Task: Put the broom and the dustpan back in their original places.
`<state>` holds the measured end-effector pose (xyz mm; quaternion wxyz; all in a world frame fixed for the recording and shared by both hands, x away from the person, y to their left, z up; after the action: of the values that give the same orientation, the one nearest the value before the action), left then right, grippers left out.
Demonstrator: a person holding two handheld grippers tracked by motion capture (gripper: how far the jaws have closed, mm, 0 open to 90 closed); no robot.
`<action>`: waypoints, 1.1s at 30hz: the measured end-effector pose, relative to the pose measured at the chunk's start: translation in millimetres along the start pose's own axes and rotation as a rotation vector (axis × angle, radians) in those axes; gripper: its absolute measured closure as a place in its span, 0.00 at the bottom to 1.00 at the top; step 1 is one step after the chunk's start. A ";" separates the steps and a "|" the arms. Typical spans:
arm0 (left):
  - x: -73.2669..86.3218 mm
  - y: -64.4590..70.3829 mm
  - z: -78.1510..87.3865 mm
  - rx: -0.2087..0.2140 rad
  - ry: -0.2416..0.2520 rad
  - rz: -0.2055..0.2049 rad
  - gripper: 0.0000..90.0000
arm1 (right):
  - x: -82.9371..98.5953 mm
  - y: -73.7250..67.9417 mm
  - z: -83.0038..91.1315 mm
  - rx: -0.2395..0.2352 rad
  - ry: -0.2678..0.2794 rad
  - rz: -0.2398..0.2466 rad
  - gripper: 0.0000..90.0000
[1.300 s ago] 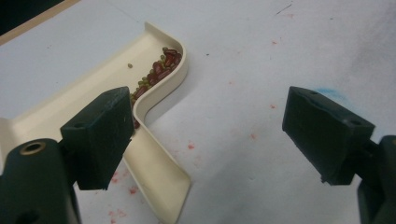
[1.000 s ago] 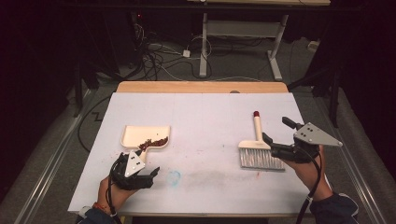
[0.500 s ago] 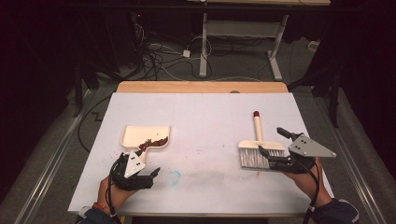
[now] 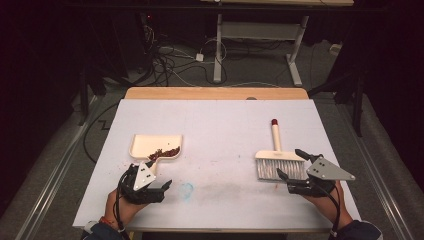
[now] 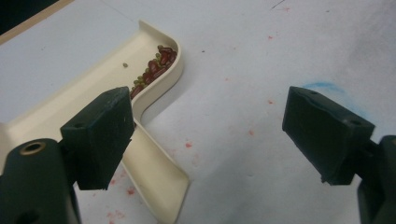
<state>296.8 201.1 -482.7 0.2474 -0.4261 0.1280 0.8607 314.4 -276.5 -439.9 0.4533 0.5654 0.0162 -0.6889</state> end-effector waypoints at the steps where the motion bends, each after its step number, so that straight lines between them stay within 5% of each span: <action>1: -0.2 0.1 0.1 -0.001 0.001 -0.001 0.18 | 2.1 -0.7 0.9 0.002 0.000 0.002 0.18; 6: -0.2 -0.1 -0.6 0.010 0.004 0.024 0.18 | 14.6 -2.8 4.3 -0.001 -0.002 -0.029 0.19; 13: -1.5 -2.2 -2.5 0.008 0.019 0.009 0.18 | 27.8 -10.6 3.3 -0.032 -0.025 -0.027 0.19; 33: 2.5 1.8 0.2 0.004 -0.001 -0.012 0.18 | 15.8 -13.4 6.8 -0.028 0.008 -0.022 0.19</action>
<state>294.4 200.5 -484.6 0.2535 -0.4261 0.1271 0.8591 301.4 -281.7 -456.5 0.4538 0.5613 0.0337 -0.6913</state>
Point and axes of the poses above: each handheld gripper's, and its own axes: z roughly backward along the jaws, x roughly out of its underside, y roughly to its right, the point moved 1 cm from there along -z, roughly forward along the jaws, and after that the axes turned 15 degrees about z, right-handed, at the moved point
